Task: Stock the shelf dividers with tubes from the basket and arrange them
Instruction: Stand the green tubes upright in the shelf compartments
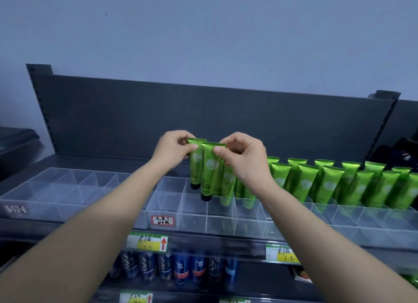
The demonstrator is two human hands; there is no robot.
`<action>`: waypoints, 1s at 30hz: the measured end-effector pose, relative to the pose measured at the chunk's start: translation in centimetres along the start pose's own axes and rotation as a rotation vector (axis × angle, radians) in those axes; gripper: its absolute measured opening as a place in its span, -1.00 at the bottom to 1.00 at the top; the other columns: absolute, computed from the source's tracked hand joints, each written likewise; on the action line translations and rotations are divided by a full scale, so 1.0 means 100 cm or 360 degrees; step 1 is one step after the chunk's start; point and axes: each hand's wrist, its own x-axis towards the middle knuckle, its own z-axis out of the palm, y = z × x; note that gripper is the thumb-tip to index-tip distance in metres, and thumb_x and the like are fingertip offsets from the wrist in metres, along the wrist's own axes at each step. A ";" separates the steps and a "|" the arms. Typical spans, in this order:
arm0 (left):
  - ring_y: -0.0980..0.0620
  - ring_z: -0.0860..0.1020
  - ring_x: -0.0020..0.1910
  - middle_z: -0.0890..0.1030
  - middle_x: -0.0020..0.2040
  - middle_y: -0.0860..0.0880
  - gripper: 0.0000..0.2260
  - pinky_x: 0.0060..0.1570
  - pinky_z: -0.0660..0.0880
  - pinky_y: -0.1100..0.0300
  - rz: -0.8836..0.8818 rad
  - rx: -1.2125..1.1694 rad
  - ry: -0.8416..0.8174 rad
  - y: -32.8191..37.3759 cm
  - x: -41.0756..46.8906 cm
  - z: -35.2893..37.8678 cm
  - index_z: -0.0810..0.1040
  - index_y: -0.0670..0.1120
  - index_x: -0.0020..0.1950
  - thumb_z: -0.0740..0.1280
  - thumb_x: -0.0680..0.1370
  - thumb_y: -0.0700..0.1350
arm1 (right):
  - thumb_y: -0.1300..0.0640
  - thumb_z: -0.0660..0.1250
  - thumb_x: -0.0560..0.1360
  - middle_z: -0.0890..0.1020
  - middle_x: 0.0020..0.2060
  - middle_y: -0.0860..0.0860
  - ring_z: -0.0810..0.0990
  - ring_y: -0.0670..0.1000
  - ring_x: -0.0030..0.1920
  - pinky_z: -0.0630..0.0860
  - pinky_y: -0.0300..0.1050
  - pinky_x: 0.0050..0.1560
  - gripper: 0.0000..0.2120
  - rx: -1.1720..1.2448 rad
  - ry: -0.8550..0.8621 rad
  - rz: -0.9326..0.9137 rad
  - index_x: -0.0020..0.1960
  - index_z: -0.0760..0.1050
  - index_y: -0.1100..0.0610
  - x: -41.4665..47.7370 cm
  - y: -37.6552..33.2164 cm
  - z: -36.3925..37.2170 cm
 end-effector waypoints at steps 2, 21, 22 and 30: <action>-0.01 0.54 -0.32 0.56 -0.37 -0.02 -0.84 -0.10 0.61 -0.05 -0.0006 0.0019 -0.0042 -0.006 0.004 0.002 0.61 -0.02 -0.23 0.43 0.45 -0.28 | 0.15 0.53 0.36 0.64 -0.40 -0.03 0.53 -0.07 -0.38 0.57 0.03 -0.15 -0.83 -0.0012 0.0000 0.0020 -0.29 0.56 -0.01 0.003 0.001 0.003; -0.11 0.66 -0.19 0.68 -0.24 -0.10 -0.80 -0.05 0.62 -0.01 0.0002 -0.0071 -0.0233 -0.045 0.019 0.006 0.65 0.03 -0.23 0.39 0.50 -0.25 | 0.20 0.52 0.37 0.64 -0.40 -0.05 0.52 -0.19 -0.43 0.48 -0.20 -0.26 -0.79 -0.0080 0.0073 0.0029 -0.29 0.54 -0.05 0.014 0.018 0.029; -0.08 0.66 -0.22 0.67 -0.26 -0.05 -0.80 -0.07 0.62 0.02 0.0004 -0.0070 -0.0237 -0.047 0.020 0.005 0.65 0.03 -0.23 0.37 0.52 -0.24 | 0.20 0.52 0.38 0.65 -0.39 -0.05 0.53 -0.19 -0.43 0.48 -0.20 -0.26 -0.78 -0.0088 0.0066 0.0042 -0.29 0.54 -0.06 0.014 0.021 0.031; -0.03 0.65 -0.17 0.67 -0.23 -0.02 -0.83 -0.11 0.63 0.07 0.0013 -0.0030 -0.0262 -0.049 0.025 0.002 0.65 -0.01 -0.18 0.32 0.56 -0.19 | 0.16 0.50 0.39 0.67 -0.33 -0.02 0.57 -0.05 -0.37 0.61 0.00 -0.16 -0.80 -0.0231 -0.0015 0.0118 -0.27 0.53 -0.07 0.012 0.037 0.047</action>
